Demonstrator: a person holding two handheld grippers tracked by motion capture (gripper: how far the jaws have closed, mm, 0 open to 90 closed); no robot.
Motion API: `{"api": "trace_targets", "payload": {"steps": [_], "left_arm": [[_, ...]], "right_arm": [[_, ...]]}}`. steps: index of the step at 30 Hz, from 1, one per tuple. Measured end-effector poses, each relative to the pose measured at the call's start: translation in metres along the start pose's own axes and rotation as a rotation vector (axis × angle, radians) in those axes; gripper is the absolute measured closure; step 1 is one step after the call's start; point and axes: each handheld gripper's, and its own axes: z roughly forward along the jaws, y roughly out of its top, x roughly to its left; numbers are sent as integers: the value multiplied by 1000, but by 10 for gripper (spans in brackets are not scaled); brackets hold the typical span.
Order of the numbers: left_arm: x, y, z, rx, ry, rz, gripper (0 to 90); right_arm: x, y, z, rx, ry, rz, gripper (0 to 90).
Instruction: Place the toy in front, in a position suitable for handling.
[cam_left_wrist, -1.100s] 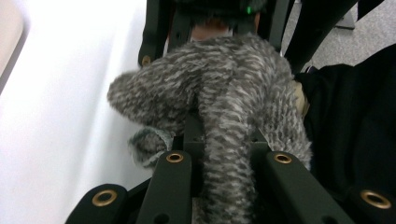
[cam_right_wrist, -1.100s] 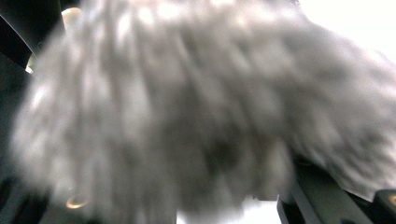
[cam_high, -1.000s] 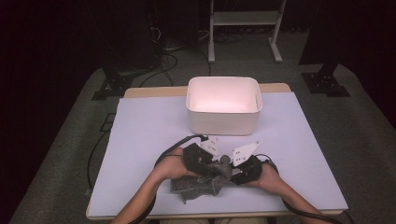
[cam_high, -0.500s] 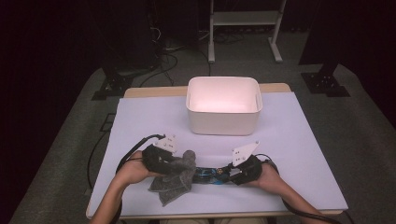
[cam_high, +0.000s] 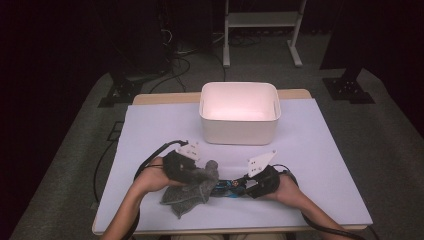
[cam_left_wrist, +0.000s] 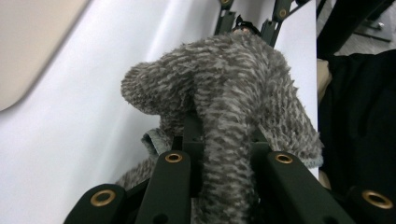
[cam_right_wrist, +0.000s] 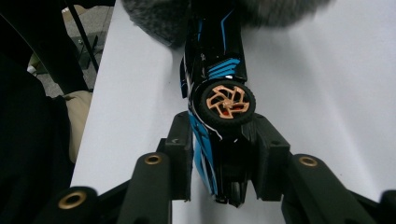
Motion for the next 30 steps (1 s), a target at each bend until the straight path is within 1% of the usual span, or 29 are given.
{"api": "trace_targets", "payload": {"steps": [1, 2, 4, 7, 9, 12, 13, 14, 16, 18, 20, 21, 24, 26, 27, 29, 30], "left_arm": [[0, 2, 4, 9, -6, 1, 773], [0, 6, 11, 17, -21, 5, 773], [1, 7, 13, 5, -30, 6, 773], [0, 4, 13, -16, -40, -7, 773], [0, 2, 12, -23, -42, -5, 773], [-2, 3, 12, -20, -36, 0, 773], [-2, 3, 12, -18, -40, 1, 774], [-2, 3, 12, -16, -36, -2, 773], [-1, 3, 13, -19, -39, -5, 773], [0, 2, 12, -23, -39, -7, 773], [1, 1, 12, -33, -47, -11, 773], [1, 1, 12, -33, -47, -9, 773], [2, 1, 12, -36, -53, -15, 773], [1, 1, 13, -36, -53, -16, 773], [1, 1, 13, -36, -53, -16, 773], [2, 1, 13, -38, -54, -18, 773], [2, 1, 13, -37, -54, -18, 773]], "right_arm": [[-1, 0, 1, 5, -2, -4, 603], [0, 1, 1, 4, -2, 4, 596], [-1, 2, 3, 4, 3, 9, 568], [-2, 5, 5, -8, 19, 24, 538], [-3, 9, 8, 1, 20, 18, 521], [-3, 16, 17, 16, 36, 8, 502], [-3, 18, 19, 22, 40, 8, 493], [-4, 20, 20, 8, 45, 8, 486], [-6, 23, 20, 7, 52, 18, 484], [-5, 25, 19, 20, 45, 9, 463], [-4, 26, 19, 27, 71, 21, 427], [-4, 26, 20, 41, 70, 23, 415], [-4, 25, 25, 65, 62, 28, 415], [-3, 24, 30, 85, 51, 16, 419], [-2, 24, 34, 97, 45, 11, 436], [0, 23, 39, 109, 37, -9, 528], [2, 23, 40, 111, 37, -18, 542]]}}
